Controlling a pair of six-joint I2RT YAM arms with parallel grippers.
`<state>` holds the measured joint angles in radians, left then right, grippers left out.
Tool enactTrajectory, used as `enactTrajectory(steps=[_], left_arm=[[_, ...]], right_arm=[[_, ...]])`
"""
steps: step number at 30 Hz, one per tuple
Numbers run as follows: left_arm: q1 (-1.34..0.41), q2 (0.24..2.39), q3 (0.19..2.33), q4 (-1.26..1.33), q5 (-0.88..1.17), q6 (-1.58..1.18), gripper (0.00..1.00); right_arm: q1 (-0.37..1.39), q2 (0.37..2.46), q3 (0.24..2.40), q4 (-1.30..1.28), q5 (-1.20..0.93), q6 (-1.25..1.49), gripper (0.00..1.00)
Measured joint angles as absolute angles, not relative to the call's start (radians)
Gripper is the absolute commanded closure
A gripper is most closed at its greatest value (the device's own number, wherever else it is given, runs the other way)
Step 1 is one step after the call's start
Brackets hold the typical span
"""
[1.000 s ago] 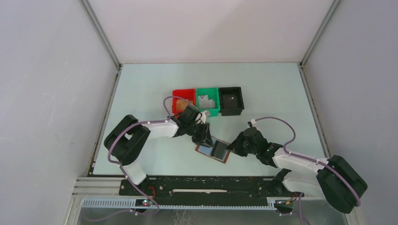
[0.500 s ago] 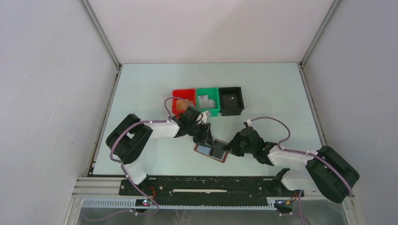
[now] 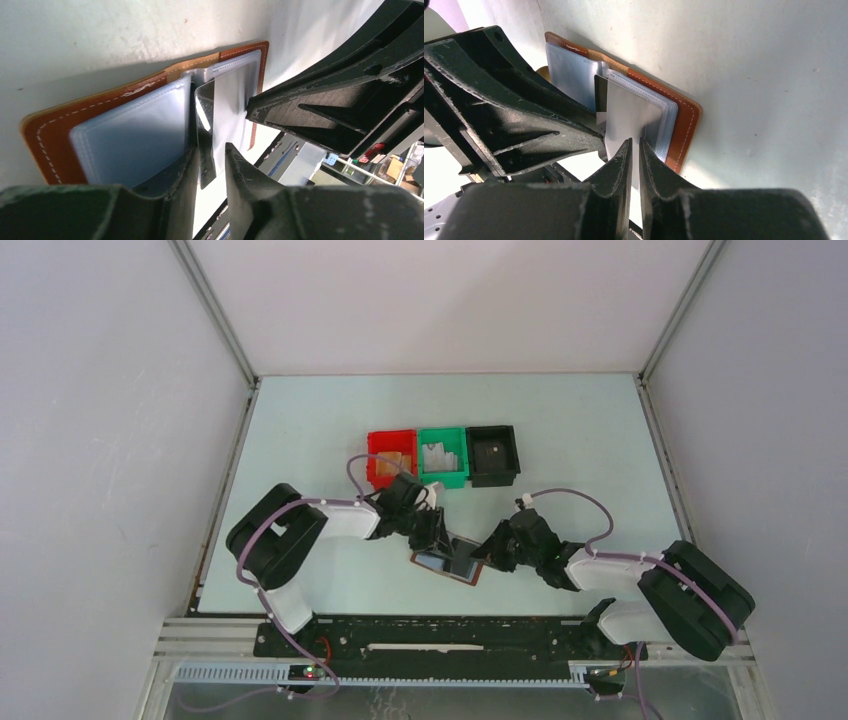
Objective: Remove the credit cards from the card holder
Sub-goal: Remove the credit card from the card holder.
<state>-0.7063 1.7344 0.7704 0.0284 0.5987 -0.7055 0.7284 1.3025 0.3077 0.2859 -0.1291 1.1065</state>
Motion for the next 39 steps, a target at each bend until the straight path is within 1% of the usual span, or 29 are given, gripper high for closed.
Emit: enactTrajectory(steps=[3, 4, 6, 7, 15, 29, 39], left_arm=[[-0.702, 1.734, 0.749, 0.062, 0.607, -0.716, 0.78], [-0.700, 1.734, 0.741, 0.077, 0.611, -0.723, 0.83], [-0.697, 1.735, 0.726, 0.104, 0.616, -0.738, 0.97], [-0.696, 1.736, 0.720, 0.112, 0.617, -0.746, 1.00], [-0.683, 1.734, 0.701, 0.143, 0.635, -0.771, 1.00], [-0.605, 1.652, 0.635, 0.123, 0.612, -0.753, 1.00], [-0.566, 1.552, 0.619, 0.023, 0.567, -0.713, 1.00]], right_arm=[[0.727, 1.304, 0.308, 0.288, -0.132, 1.106, 0.82], [0.726, 1.304, 0.308, 0.288, -0.133, 1.106, 0.82], [0.726, 1.304, 0.308, 0.288, -0.133, 1.106, 0.82], [0.725, 1.304, 0.308, 0.288, -0.133, 1.106, 0.82], [0.720, 1.305, 0.308, 0.287, -0.134, 1.106, 0.82], [0.705, 1.345, 0.306, 0.351, -0.153, 1.106, 0.83], [0.683, 1.331, 0.305, 0.332, -0.167, 1.101, 0.82]])
